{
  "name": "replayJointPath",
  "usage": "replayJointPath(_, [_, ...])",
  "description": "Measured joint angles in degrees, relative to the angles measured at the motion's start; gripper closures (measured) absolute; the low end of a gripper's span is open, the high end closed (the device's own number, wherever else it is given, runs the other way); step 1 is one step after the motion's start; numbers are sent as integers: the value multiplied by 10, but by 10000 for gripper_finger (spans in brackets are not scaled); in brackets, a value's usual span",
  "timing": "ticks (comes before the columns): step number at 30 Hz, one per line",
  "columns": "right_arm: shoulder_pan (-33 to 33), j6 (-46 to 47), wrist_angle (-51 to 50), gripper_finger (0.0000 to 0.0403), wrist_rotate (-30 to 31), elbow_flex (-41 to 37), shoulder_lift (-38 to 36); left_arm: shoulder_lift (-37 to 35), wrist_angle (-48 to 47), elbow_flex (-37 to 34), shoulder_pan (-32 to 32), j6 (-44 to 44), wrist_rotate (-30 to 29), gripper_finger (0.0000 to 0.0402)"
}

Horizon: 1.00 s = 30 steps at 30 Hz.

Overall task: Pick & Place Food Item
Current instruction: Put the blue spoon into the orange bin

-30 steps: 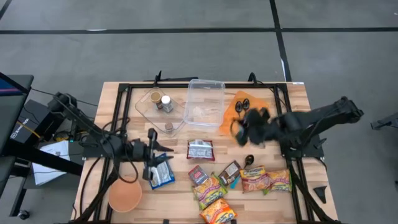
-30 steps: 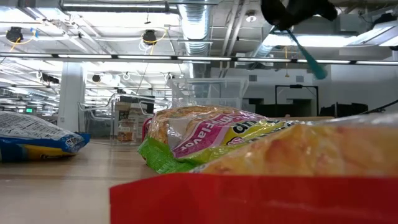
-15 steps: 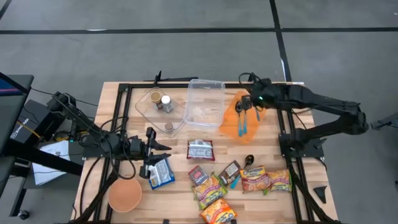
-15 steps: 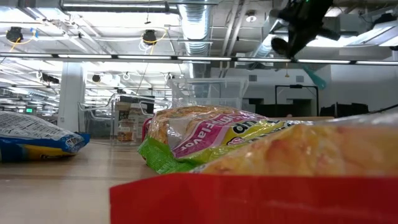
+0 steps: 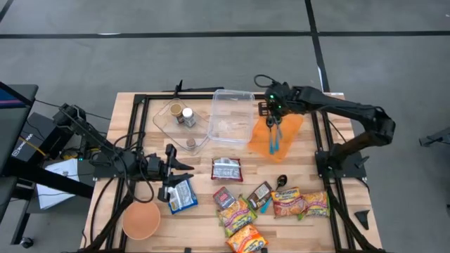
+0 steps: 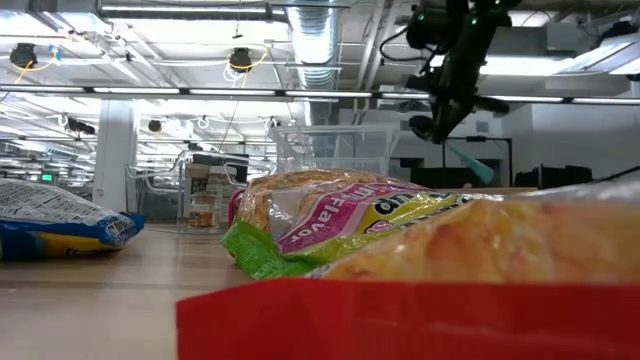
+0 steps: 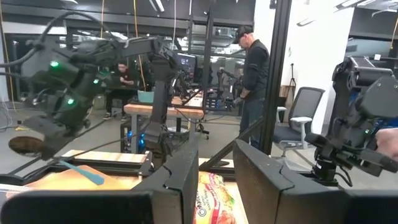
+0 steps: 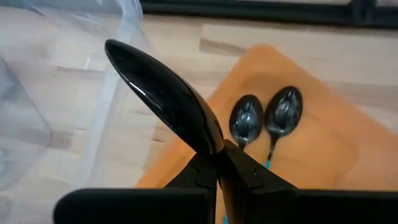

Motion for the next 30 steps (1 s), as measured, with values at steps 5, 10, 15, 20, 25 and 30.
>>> replayJointPath(5, [-10,19,-21,402,-6,-1,23,0,-11,0,0,-15,0,307])
replayJointPath(10, [-21,38,45,402,-21,-71,-1,0,-17,0,-5,-19,0,307])
replayJointPath(15, [-43,44,172,402,-49,-181,-60,0,-17,0,-8,-16,0,307])
replayJointPath(20, [-52,54,216,402,-52,-239,-117,0,-16,0,-1,-14,0,307])
replayJointPath(25, [-49,63,220,402,-58,-272,-141,0,-16,0,3,-14,0,307])
replayJointPath(30, [-39,71,266,402,-72,-285,-134,0,-16,0,2,-14,0,307])
